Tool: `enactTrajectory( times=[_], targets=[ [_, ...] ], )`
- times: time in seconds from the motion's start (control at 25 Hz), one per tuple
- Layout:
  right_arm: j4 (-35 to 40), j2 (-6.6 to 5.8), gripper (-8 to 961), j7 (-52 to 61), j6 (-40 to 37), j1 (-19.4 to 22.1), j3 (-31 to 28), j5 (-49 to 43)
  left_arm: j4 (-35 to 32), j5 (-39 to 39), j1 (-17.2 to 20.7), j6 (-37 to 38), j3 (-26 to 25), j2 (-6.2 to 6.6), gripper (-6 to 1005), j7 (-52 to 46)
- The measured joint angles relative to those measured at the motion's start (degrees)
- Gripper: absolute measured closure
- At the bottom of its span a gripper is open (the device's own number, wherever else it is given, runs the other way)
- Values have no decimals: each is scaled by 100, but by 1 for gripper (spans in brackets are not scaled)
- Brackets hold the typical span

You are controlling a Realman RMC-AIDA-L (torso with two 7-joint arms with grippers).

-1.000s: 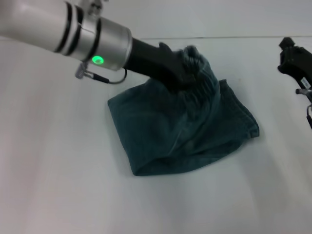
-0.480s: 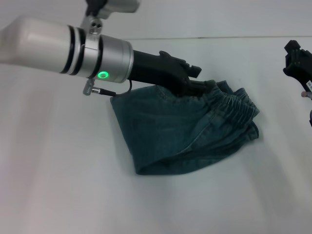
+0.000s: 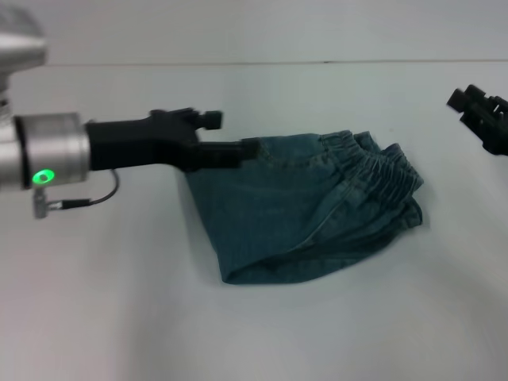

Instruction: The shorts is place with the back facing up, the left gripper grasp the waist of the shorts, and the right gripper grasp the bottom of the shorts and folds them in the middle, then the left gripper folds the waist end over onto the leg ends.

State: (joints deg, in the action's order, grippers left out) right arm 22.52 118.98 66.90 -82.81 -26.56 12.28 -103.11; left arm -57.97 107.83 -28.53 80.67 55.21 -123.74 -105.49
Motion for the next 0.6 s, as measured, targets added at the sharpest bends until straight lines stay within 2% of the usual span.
enactTrajectory(
  times=[0.12,0.16,0.2,0.24,0.4,0.48,0.6],
  targets=[
    [892,-112,641,740,-1001,229,573,-431,216,-10,250,298,-395,41,82,206],
    [1489,-178,619,1078,-1696,356,794,-775,261,-6,304,319,-433,64,47,227],
    [1771,-205,597,1164,-2025,420,853,-971,323,-2,385,351,-483,102,47,258],
    [1771,-205,575,1164,-2025,420,853,-971,384,5,445,381,-501,146,47,275],
    [2615,-254,487,1290,-2891,605,901,-1771,518,33,680,686,-484,323,47,321],
    [2876,-255,417,1317,-2971,666,890,-2128,598,80,777,853,-470,426,47,336],
    [3009,-253,311,1325,-2915,710,853,-2490,665,186,801,873,-480,464,47,330]
  ],
)
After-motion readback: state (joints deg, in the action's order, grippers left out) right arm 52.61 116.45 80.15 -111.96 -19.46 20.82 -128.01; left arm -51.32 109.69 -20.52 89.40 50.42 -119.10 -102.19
